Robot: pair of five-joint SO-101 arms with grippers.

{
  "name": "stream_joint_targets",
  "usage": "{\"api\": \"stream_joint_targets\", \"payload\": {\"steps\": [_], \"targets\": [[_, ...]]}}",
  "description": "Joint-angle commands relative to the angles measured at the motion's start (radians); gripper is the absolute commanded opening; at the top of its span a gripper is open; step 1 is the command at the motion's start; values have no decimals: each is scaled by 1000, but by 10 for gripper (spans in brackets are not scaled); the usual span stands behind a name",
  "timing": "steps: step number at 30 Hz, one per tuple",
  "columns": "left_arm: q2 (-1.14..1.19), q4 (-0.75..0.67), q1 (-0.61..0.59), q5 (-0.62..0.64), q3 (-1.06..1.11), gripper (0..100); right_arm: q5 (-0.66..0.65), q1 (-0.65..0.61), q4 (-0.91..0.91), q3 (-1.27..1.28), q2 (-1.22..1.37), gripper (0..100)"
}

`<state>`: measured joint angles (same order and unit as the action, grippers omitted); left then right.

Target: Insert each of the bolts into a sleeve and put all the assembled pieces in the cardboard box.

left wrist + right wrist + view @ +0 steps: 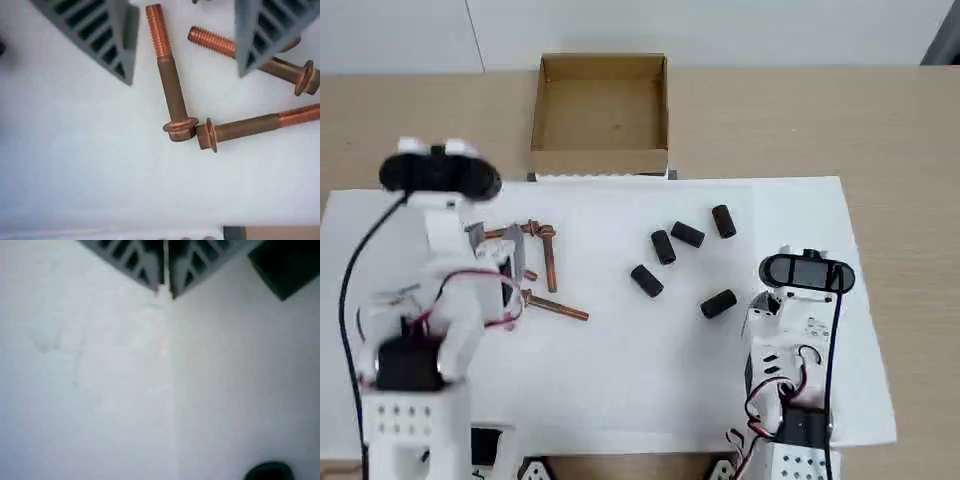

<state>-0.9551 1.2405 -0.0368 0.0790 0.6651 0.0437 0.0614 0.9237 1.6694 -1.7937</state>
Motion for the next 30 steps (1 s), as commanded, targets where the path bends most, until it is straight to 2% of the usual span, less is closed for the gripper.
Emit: {"api": "stream_joint_targets", "payload": {"steps": [1,5,10,15,22,30], "targets": [[118,15,0,11,-105,86,6,-30,-2,14,-21,4],[196,15,0,11,-147,6,3,-35,-7,3,-21,4],[236,15,-5,11,-147,6,-3,-38,4,-110,-18,5],[241,34,5,2,-145,8,-3,-67,160,-350,41,5],[241,104,15,-226,-147,8,-2,-70,260,-724,493,5],[267,153,15,-250,-150,8,-3,-71,463,-1197,1061,7]]}}
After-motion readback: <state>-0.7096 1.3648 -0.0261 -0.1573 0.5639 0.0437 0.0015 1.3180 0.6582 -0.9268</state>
